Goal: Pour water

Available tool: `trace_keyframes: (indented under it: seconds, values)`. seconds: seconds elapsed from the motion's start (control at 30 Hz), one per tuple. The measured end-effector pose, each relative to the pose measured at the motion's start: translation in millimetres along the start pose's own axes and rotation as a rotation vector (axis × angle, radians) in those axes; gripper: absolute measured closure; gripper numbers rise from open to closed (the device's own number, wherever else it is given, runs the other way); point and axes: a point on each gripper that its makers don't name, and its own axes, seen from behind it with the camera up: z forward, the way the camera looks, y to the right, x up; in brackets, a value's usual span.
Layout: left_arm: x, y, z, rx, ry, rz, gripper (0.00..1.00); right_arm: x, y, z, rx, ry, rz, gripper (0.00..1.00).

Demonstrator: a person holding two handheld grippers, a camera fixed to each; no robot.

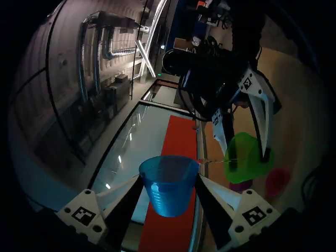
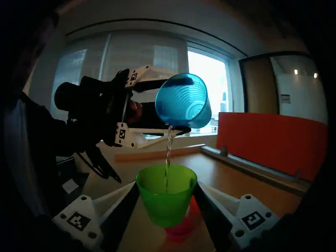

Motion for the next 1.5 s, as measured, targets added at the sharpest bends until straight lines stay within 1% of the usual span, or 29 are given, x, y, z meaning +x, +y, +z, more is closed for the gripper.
trace_keyframes:
  seconds: [0.2,0.7,1.27,1.5]
  values:
    - [0.4,-1.4,0.8,0.005,0.000,0.017,0.15,1.0,-0.4,0.1,-0.001,0.000,0.002,0.11]
    - [0.1,1.8,5.5,0.008,-0.001,0.055,0.16,-0.3,1.2,-0.7,-0.004,-0.003,-0.002,0.11]
    - [-1.4,1.8,5.1,0.010,-0.022,0.119,0.15,0.7,0.5,-0.9,-0.006,-0.005,-0.007,0.11]
    - [0.7,1.7,4.4,0.012,-0.022,0.130,0.16,0.7,-1.5,-1.0,-0.001,-0.007,-0.019,0.11]
